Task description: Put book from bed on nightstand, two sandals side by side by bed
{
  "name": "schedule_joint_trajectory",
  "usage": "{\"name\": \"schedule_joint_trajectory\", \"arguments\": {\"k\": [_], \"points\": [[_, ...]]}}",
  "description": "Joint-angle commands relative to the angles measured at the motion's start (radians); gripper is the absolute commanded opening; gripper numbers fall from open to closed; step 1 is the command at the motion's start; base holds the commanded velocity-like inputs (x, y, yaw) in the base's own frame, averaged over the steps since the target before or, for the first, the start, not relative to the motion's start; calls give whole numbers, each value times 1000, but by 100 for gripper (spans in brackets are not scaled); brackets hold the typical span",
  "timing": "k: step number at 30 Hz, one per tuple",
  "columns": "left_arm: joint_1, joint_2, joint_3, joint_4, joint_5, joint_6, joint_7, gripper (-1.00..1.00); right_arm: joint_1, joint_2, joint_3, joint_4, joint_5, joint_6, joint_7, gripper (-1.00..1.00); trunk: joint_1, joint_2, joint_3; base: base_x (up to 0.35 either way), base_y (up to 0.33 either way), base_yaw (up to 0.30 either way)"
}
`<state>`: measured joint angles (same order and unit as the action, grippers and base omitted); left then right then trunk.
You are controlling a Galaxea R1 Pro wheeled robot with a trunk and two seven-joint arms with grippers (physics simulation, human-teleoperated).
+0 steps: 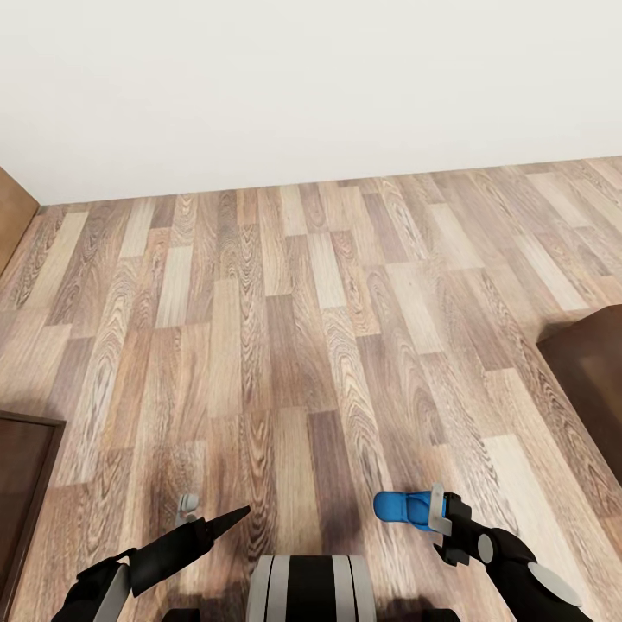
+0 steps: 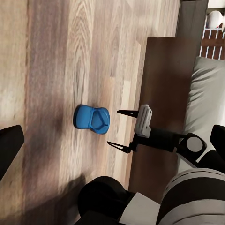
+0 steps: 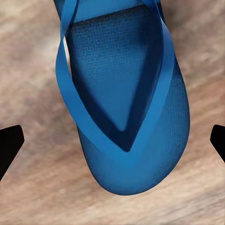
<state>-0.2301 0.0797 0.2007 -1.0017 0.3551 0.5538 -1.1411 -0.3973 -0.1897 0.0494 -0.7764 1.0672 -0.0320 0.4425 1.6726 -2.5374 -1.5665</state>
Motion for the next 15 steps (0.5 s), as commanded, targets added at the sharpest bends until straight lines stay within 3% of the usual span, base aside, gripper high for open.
{"name": "schedule_joint_trajectory", "arguments": {"k": [1,10,15], "points": [[0,0,0,0,4,9,-2,100,0,-1,1,-1,11,-3,2,100,0,0,-1,0,0,0],[0,0,0,0,4,9,-2,100,0,-1,1,-1,11,-3,2,100,0,0,-1,5,0,0],[0,0,0,0,4,9,-2,100,0,-1,1,-1,11,-3,2,100,0,0,-1,174,0,0]]}}
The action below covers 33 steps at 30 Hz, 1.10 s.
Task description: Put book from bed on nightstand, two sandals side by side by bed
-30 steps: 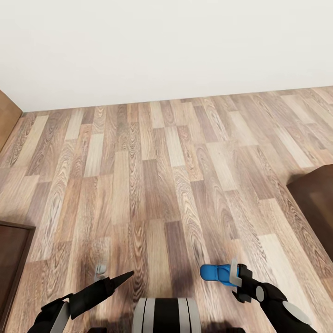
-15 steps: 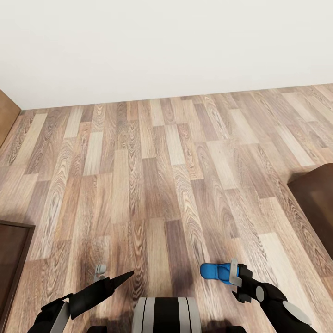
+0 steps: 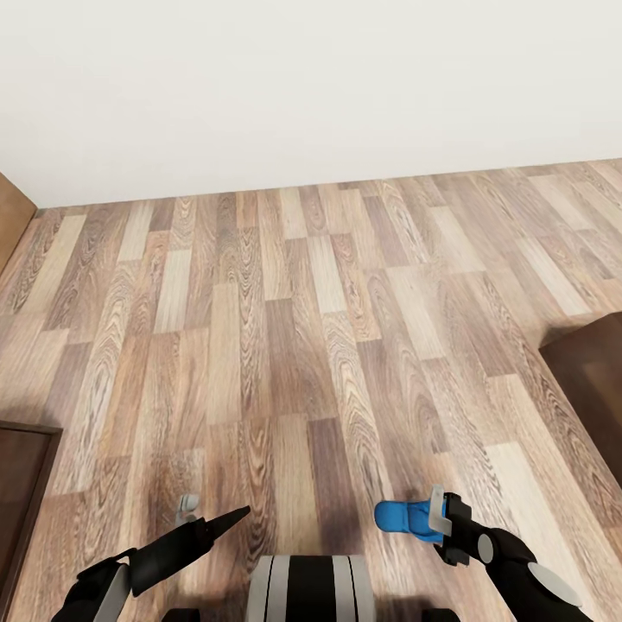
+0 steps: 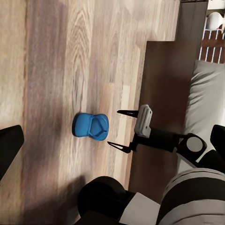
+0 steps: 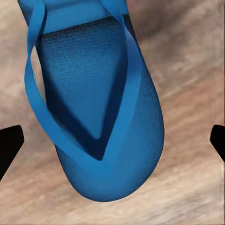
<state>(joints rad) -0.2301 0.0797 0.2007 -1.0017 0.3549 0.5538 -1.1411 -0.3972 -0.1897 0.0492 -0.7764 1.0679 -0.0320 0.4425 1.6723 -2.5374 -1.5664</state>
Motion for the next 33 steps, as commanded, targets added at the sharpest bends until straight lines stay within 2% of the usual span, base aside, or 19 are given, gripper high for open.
{"name": "schedule_joint_trajectory", "arguments": {"k": [1,19,25,33], "points": [[0,0,0,0,4,9,-2,100,0,-1,1,-1,10,-3,2,100,0,0,-1,90,0,0],[0,0,0,0,4,9,-2,100,0,-1,2,-1,10,-3,2,100,0,0,-1,9,0,0],[0,0,0,0,4,9,-2,100,0,-1,1,-1,10,-3,2,100,3,-2,-24,0,0,0],[0,0,0,0,4,9,-2,100,0,-1,1,-1,10,-3,2,100,3,-2,-24,0,0,0]]}}
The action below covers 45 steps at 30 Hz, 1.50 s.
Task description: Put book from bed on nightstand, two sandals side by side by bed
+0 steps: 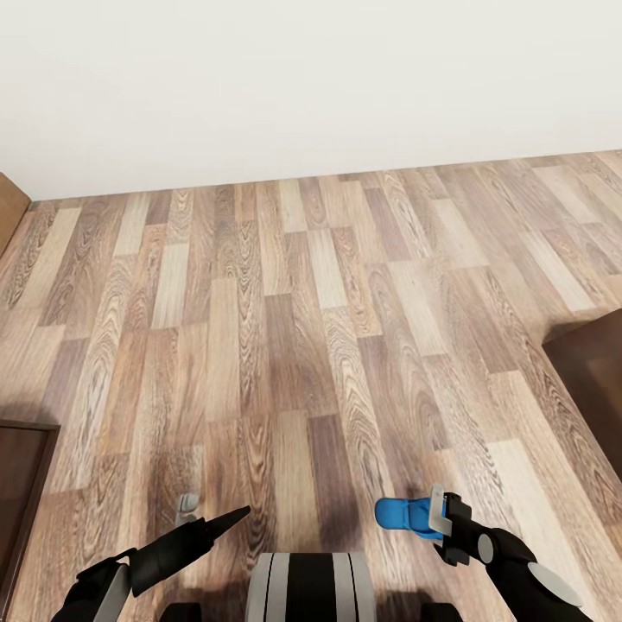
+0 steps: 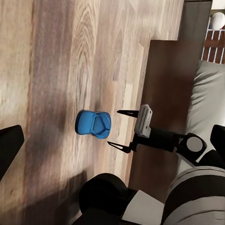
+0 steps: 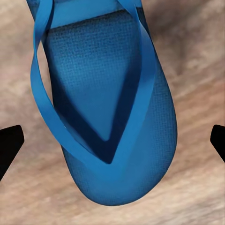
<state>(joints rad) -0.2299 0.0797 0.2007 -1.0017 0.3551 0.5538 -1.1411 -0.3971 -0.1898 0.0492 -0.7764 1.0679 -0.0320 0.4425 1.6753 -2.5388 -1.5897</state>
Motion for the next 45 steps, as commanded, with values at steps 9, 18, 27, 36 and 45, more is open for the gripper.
{"name": "schedule_joint_trajectory", "arguments": {"k": [9,18,27,36,45], "points": [[-1,0,0,0,4,9,-2,100,0,0,1,-1,10,-3,3,100,2,-1,-20,0,0,0],[-1,0,0,0,5,9,-3,100,0,0,1,-1,10,-3,3,100,2,-1,-20,0,0,0],[-1,4,0,-50,16,17,-18,100,0,0,1,-1,9,-3,2,100,2,-1,-20,0,0,0],[-2,3,1,-428,67,234,-13,100,0,0,0,-1,9,-3,2,100,2,-1,-20,0,0,0],[0,3,-3,-395,64,222,-14,100,0,0,-1,0,9,-3,2,100,3,-2,-24,0,0,0]]}}
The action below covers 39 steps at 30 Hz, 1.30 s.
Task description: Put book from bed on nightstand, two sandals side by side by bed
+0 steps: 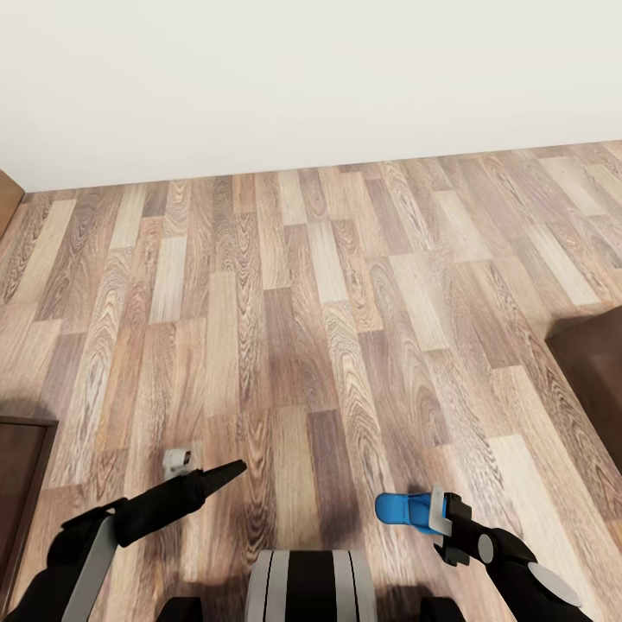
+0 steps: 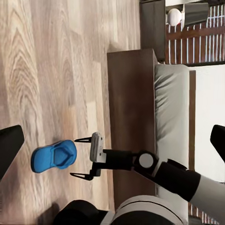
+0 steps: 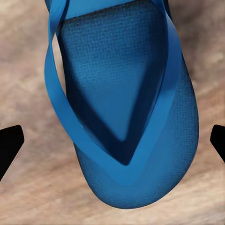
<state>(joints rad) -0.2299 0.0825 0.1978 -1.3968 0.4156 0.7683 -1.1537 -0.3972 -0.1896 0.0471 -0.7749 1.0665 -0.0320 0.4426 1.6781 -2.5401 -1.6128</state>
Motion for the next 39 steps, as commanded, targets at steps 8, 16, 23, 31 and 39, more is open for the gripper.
{"name": "schedule_joint_trajectory", "arguments": {"k": [8,16,23,31,39], "points": [[0,0,1,24,3,2,0,100,0,-1,0,-1,10,-3,2,100,2,-1,-20,0,0,0],[0,-1,0,31,3,1,3,100,0,-1,0,-1,10,-3,2,100,2,-1,-20,0,0,0],[0,-1,3,64,3,0,3,100,0,-1,0,-1,10,-3,2,100,2,-1,-20,11,-29,0],[0,-1,3,68,3,0,3,100,0,-1,0,-2,10,-3,2,100,2,-1,-20,25,-70,0],[0,-1,3,68,3,0,4,100,0,-1,0,-2,10,-3,3,100,2,-1,-20,1,-2,0]]}}
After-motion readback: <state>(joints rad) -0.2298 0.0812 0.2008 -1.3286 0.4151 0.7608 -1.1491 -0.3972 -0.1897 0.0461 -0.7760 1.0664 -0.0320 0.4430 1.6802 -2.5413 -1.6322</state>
